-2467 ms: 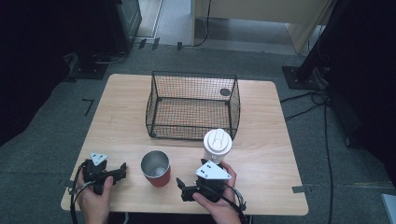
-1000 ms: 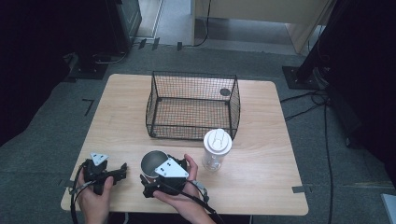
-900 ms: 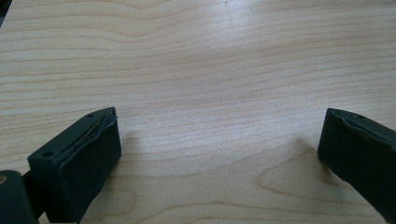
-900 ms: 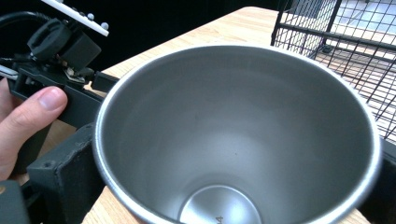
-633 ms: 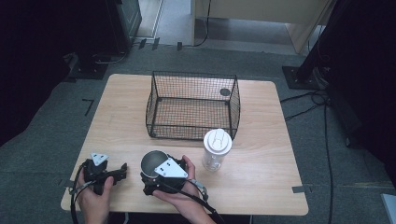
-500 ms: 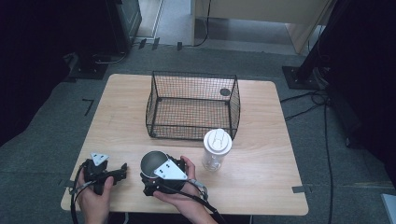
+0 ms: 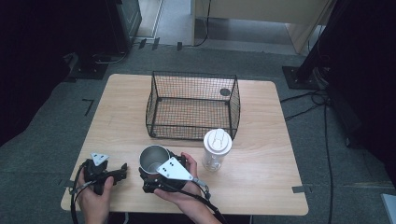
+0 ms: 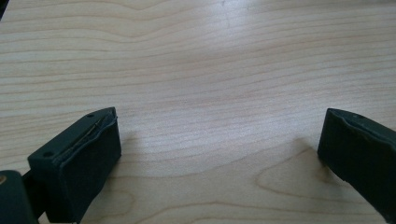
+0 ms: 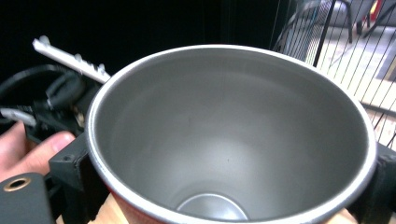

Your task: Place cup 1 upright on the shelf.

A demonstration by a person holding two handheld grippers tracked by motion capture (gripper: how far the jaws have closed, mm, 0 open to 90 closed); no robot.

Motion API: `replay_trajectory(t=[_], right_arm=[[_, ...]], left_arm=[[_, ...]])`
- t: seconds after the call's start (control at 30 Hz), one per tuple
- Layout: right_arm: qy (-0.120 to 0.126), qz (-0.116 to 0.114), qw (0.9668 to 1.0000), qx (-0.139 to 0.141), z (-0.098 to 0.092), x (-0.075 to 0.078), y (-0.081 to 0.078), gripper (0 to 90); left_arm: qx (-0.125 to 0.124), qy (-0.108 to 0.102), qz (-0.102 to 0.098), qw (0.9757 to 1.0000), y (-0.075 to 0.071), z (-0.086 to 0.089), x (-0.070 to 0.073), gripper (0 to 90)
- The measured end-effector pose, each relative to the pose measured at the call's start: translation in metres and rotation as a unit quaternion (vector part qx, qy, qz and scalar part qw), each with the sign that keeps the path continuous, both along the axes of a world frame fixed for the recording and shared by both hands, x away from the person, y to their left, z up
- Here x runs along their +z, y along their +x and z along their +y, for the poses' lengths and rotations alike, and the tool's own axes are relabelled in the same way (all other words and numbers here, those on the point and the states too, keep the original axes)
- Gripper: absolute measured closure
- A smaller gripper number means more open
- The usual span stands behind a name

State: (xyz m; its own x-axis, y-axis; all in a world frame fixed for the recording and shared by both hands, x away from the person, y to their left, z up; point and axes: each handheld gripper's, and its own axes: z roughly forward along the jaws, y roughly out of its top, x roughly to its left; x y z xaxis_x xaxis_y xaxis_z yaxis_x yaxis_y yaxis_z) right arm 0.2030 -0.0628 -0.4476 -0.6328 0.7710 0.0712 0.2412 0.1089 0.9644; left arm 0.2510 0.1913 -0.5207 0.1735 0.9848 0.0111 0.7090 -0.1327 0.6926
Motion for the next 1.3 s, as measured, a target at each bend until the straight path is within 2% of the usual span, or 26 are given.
replay_trajectory(t=[0.1,0.13,0.23,0.43,0.47,0.6,0.73,0.9,0.93,1.03,1.07,1.1,1.3], right_arm=[[0.008,-0.010,0.9999,0.001,-0.001,0.007,0.000,7.5],[0.012,-0.026,0.9996,0.002,-0.002,0.013,0.000,7.5],[0.018,-0.048,0.9987,-0.001,-0.002,0.021,0.002,7.5],[0.041,-0.098,0.9943,-0.008,0.000,0.034,0.007,7.5],[0.041,-0.098,0.9943,-0.008,0.000,0.034,0.007,7.5],[0.055,-0.131,0.9896,-0.022,0.005,0.045,0.015,7.5],[0.072,-0.167,0.9820,-0.052,0.010,0.055,0.031,7.5],[0.096,-0.190,0.9748,-0.065,0.012,0.066,0.049,7.5],[0.096,-0.190,0.9748,-0.065,0.012,0.066,0.049,7.5],[0.099,-0.201,0.9716,-0.076,0.016,0.068,0.061,7.5],[0.099,-0.206,0.9699,-0.085,0.017,0.068,0.069,7.5],[0.099,-0.206,0.9699,-0.085,0.017,0.068,0.069,7.5],[0.104,-0.209,0.9647,-0.123,0.019,0.059,0.098,7.4]], left_arm=[[0.000,0.000,0.000,1.0000,0.000,0.000,0.000,0.0],[0.000,0.000,0.000,1.0000,0.000,0.000,0.000,0.0],[-0.001,0.001,0.000,1.0000,0.000,0.000,0.000,0.0],[0.000,0.000,0.000,1.0000,0.000,0.000,0.000,0.0],[0.000,0.000,0.000,1.0000,0.000,0.000,0.000,0.0],[0.000,0.000,0.001,1.0000,0.000,0.000,0.000,0.0],[0.000,0.000,0.000,1.0000,0.000,0.000,0.000,0.0],[-0.001,0.001,0.001,1.0000,0.000,0.000,0.000,0.0],[-0.001,0.002,0.002,1.0000,0.000,0.000,0.000,0.0],[0.000,0.001,0.000,1.0000,0.000,0.000,0.000,0.0],[-0.001,0.001,0.001,1.0000,0.000,0.000,0.000,0.0],[-0.001,0.001,0.001,1.0000,0.000,0.000,0.000,0.0],[-0.004,0.001,0.001,1.0000,0.000,0.000,0.000,0.0]])
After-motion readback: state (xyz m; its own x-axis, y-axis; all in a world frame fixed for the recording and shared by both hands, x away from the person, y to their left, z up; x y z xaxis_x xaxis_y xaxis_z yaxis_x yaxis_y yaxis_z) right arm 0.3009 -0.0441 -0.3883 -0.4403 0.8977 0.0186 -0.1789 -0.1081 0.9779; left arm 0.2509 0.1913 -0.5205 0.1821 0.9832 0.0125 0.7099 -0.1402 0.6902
